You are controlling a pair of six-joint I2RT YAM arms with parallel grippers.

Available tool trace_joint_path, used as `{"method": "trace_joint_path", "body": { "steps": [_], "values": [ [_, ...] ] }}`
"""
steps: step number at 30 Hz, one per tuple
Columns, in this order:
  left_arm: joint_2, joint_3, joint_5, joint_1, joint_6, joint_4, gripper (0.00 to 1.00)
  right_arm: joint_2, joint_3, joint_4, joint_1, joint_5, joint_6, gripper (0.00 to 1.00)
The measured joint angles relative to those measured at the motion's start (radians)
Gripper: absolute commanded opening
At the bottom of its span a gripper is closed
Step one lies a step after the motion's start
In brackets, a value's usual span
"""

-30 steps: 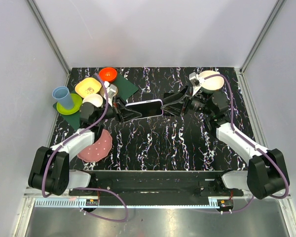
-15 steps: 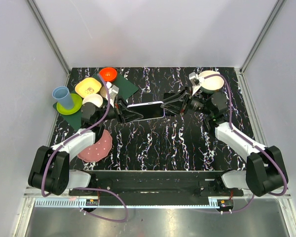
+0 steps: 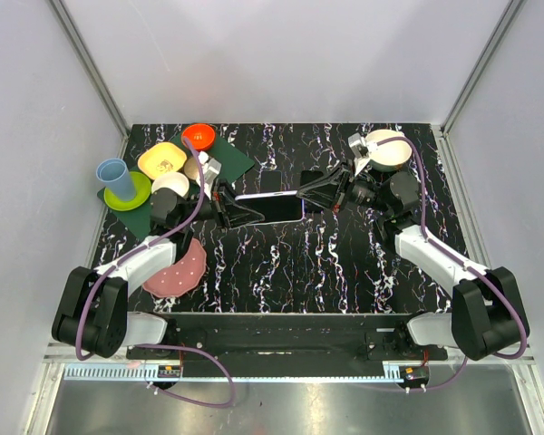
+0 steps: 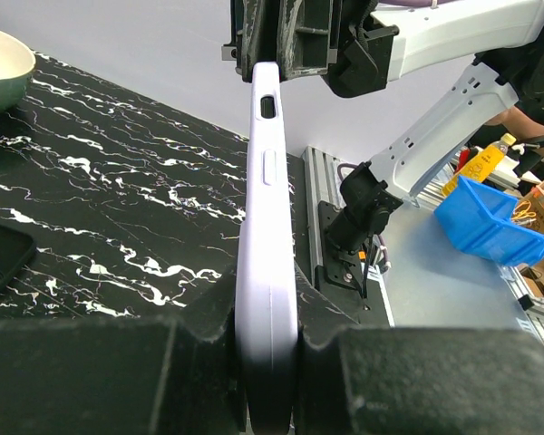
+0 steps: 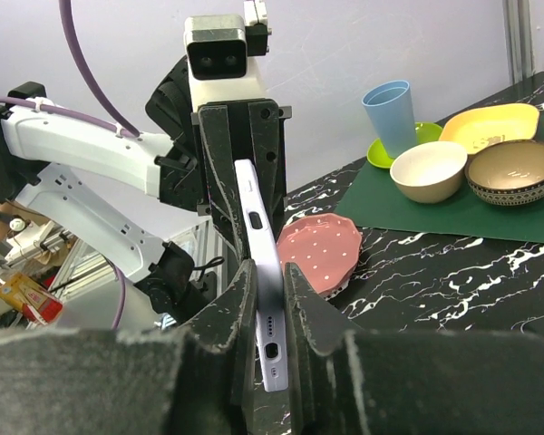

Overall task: Take the phone out of the phone case
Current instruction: Remove the phone case from the phone.

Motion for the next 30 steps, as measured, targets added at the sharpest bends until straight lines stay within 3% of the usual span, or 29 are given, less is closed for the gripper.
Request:
{"method": "trace_joint_path", "body": {
  "steps": [11,30],
  "values": [
    [-0.001,0.0,0.013,-0.001,0.019,0.003,0.0,0.004,-0.004,0.021,-0.003,-0.015,0.053,0.01],
    [-0.039,0.0,0.041,-0.001,0.045,-0.003,0.0,0.004,-0.006,0.053,-0.003,-0.036,0.172,0.0]
  ]
}}
